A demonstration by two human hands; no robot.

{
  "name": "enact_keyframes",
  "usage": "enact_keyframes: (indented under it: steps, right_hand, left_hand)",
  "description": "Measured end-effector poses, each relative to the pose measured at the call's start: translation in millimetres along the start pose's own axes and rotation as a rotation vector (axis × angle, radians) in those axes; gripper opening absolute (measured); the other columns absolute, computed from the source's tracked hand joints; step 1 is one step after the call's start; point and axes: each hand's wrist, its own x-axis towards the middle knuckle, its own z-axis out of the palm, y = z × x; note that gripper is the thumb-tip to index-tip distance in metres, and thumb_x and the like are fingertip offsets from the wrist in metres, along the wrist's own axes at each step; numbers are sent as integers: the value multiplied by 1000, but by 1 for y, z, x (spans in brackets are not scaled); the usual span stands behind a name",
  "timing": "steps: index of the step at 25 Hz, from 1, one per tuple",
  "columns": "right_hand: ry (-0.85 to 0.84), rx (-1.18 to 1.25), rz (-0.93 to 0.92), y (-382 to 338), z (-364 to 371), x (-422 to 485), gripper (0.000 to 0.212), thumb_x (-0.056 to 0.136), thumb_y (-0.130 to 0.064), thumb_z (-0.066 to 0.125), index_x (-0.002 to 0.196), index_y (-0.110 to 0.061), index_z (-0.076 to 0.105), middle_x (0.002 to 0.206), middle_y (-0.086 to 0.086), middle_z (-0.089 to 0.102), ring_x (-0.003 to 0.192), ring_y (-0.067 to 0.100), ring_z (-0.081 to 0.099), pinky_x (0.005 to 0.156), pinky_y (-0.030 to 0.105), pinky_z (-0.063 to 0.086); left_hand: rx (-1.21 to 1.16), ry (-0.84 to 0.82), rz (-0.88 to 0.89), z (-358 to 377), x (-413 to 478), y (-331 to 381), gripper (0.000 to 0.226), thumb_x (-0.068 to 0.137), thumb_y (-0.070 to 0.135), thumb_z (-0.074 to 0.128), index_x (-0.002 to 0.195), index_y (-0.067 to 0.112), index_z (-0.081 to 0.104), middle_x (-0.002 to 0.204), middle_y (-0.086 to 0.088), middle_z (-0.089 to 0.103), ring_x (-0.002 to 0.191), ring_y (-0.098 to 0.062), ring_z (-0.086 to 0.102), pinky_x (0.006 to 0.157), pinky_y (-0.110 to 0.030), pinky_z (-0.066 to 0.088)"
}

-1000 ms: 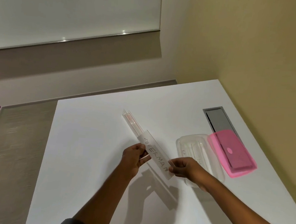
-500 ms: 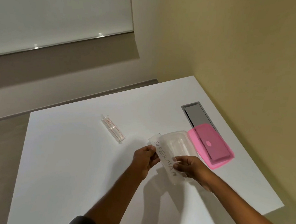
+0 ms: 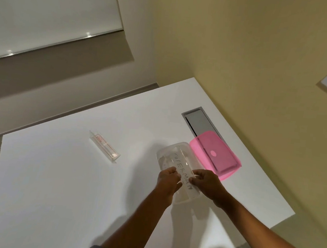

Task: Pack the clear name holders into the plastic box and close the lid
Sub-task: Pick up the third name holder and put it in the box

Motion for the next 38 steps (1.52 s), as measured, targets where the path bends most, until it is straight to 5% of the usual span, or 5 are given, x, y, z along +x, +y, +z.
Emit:
enact_keyframes:
  steps: [3, 16, 20, 26, 38]
  right_hand:
    - [50, -174, -26, 7, 4, 14, 28, 106, -19, 65, 129, -6, 73, 127, 11, 80, 99, 30, 82, 81, 31, 69]
    - [128, -458, 9, 21, 27, 48, 15, 105, -17, 61, 110, -3, 66, 129, 16, 77, 114, 37, 78, 72, 23, 63]
    - [143, -470, 30, 23, 34, 55, 14, 105, -18, 62, 110, -4, 64, 125, 15, 78, 111, 37, 78, 81, 36, 69]
    - [165, -516, 40, 25, 38, 62, 19, 104, -19, 65, 112, -3, 63, 123, 17, 77, 110, 37, 78, 83, 39, 69]
    - [260, -665, 56, 23, 48, 62, 24, 107, -29, 63, 116, -9, 73, 118, 11, 81, 102, 30, 81, 85, 35, 67]
  left_hand:
    - [72, 0, -3, 17, 8, -5, 33, 105, -7, 51, 119, 17, 68, 121, -7, 69, 101, -23, 71, 62, -26, 65]
    - [277, 61, -14, 33, 56, -19, 33, 104, -9, 52, 125, 11, 68, 129, -7, 65, 126, -33, 63, 104, -46, 63]
    - [316, 72, -47, 31, 70, -20, 34, 105, -6, 50, 129, 10, 67, 139, -11, 64, 132, -35, 62, 110, -50, 60]
    - [297, 79, -98, 34, 82, -25, 35, 102, -8, 46, 100, 20, 68, 115, -2, 69, 114, -27, 66, 106, -47, 62]
    - [350, 62, -147, 44, 91, -25, 48, 105, -2, 36, 143, 10, 62, 144, -14, 65, 130, -34, 62, 112, -50, 58]
